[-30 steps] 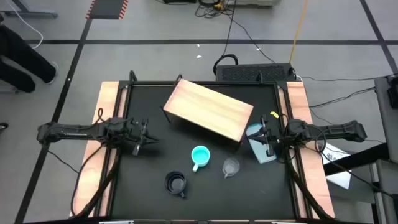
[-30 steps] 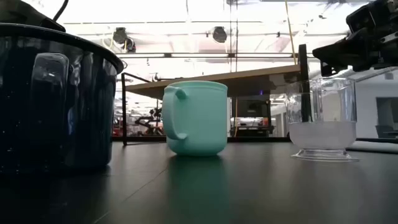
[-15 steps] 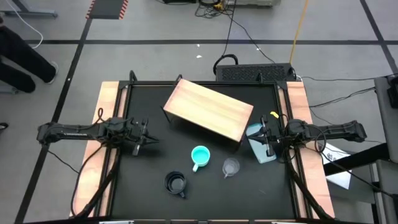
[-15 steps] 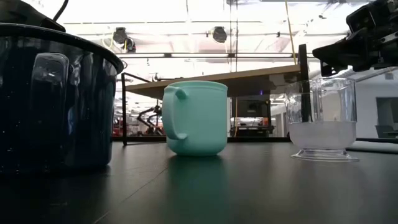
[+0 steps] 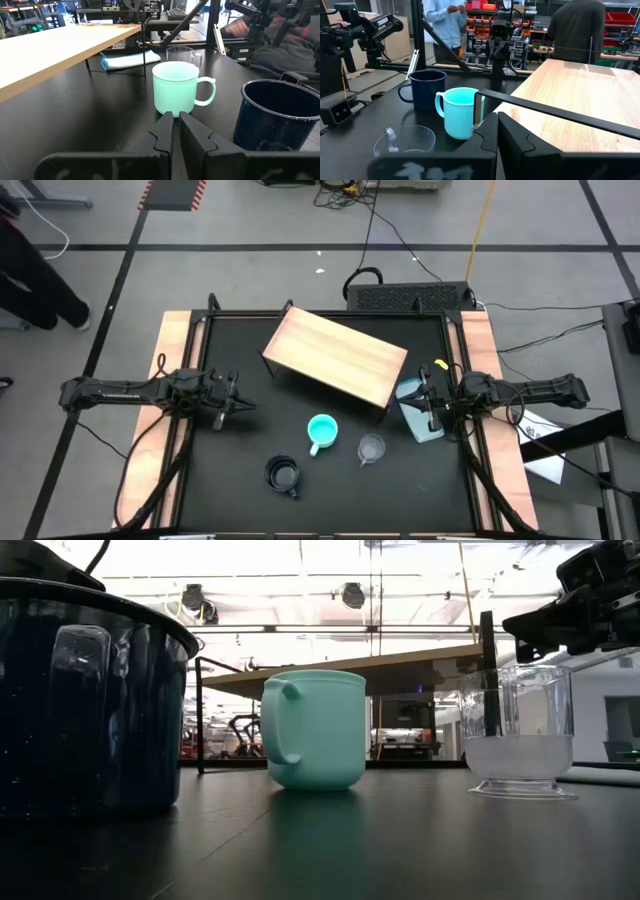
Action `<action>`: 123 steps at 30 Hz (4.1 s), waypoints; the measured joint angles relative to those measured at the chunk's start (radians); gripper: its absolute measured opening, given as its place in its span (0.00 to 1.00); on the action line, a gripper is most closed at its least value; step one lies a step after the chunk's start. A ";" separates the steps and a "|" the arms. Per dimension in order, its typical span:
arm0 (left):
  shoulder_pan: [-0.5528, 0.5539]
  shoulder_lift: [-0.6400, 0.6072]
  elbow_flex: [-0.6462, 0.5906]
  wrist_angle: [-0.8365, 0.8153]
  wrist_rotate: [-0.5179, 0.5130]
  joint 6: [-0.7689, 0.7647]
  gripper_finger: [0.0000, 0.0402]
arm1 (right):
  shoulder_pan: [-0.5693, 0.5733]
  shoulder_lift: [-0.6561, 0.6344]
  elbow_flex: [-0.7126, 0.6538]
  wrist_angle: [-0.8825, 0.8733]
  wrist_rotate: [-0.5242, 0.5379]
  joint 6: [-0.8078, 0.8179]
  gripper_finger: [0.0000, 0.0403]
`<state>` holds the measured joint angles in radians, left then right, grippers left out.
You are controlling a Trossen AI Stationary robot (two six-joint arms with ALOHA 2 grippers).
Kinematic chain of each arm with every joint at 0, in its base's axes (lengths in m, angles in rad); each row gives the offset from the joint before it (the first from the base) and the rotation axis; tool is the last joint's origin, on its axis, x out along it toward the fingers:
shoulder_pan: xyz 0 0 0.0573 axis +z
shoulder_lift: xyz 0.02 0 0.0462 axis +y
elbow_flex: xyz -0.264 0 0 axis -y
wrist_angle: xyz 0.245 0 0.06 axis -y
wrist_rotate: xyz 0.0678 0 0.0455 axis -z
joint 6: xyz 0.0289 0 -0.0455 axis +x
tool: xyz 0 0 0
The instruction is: Stack small to large cups/mugs on shelf
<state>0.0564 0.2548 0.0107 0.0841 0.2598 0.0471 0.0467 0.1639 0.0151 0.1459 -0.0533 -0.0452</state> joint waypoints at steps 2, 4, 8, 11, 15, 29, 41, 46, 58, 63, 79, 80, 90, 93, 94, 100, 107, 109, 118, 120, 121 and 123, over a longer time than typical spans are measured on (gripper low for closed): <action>0.000 0.000 0.000 0.000 0.000 0.000 0.08 | 0.000 0.000 0.000 0.000 0.000 0.000 0.00; 0.000 0.000 0.000 0.000 0.000 0.000 0.08 | 0.000 0.000 0.000 0.000 0.000 0.000 0.00; 0.000 0.000 0.000 0.000 0.000 0.000 0.08 | 0.000 0.000 0.000 0.000 0.000 0.000 0.00; 0.000 0.000 0.000 0.000 0.000 0.000 0.08 | 0.000 0.000 0.000 0.000 0.000 0.000 0.00; 0.000 0.000 0.000 0.000 0.000 0.000 0.08 | 0.000 0.000 0.000 0.000 0.000 0.000 0.00; 0.000 0.000 0.000 0.000 0.000 0.000 0.08 | 0.000 0.000 0.000 0.000 0.000 0.000 0.00; 0.000 0.000 0.000 0.000 0.000 0.000 0.08 | 0.000 0.000 0.000 0.000 0.000 0.000 0.00; 0.000 0.000 0.000 0.000 0.000 0.000 0.08 | 0.000 0.000 0.000 0.000 0.000 0.000 0.00; 0.000 0.000 0.000 0.000 0.000 0.000 0.08 | 0.000 0.000 0.000 0.000 0.000 0.000 0.00; 0.000 0.000 0.000 0.000 0.000 0.000 0.08 | 0.000 0.000 0.000 0.000 0.000 0.000 0.00; 0.000 0.000 0.000 0.000 0.000 0.000 0.08 | 0.000 0.000 0.000 0.000 0.000 0.000 0.00; 0.000 0.000 0.000 0.000 0.000 0.000 0.08 | 0.000 0.000 0.000 0.000 0.000 0.000 0.00; 0.000 0.000 0.000 0.000 0.000 0.000 0.08 | 0.000 0.000 0.000 0.000 0.000 0.000 0.00; 0.000 0.000 0.000 0.000 0.000 0.000 0.08 | 0.000 0.000 0.000 0.000 0.000 0.000 0.00; 0.000 0.000 0.000 0.000 0.000 0.000 0.08 | 0.000 0.000 0.000 0.000 0.000 -0.001 0.00; 0.000 0.000 0.000 0.000 0.000 0.000 0.08 | 0.000 0.000 0.000 0.007 0.000 -0.187 0.00; 0.000 0.000 0.000 0.000 0.000 -0.001 0.08 | 0.000 0.000 0.000 0.007 0.000 -0.203 0.00; 0.000 0.000 0.000 0.001 0.000 -0.001 0.08 | 0.000 0.000 0.000 0.007 0.000 -0.203 0.00; 0.000 0.000 0.000 0.001 0.000 -0.004 0.08 | 0.000 0.000 0.000 0.008 0.000 -0.066 0.00; 0.000 0.000 0.000 0.001 0.000 -0.004 0.08 | 0.000 0.000 0.000 0.008 0.000 -0.026 0.00; 0.000 0.000 0.000 0.001 0.000 -0.004 0.08 | 0.000 0.000 0.000 0.008 0.000 -0.008 0.00; 0.000 0.000 0.000 0.001 0.000 -0.004 0.08 | 0.000 0.000 0.000 0.010 0.000 0.004 0.00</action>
<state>0.0566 0.2546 0.0106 0.0852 0.2597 0.0430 0.0465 0.1642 0.0149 0.1563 -0.0532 -0.0411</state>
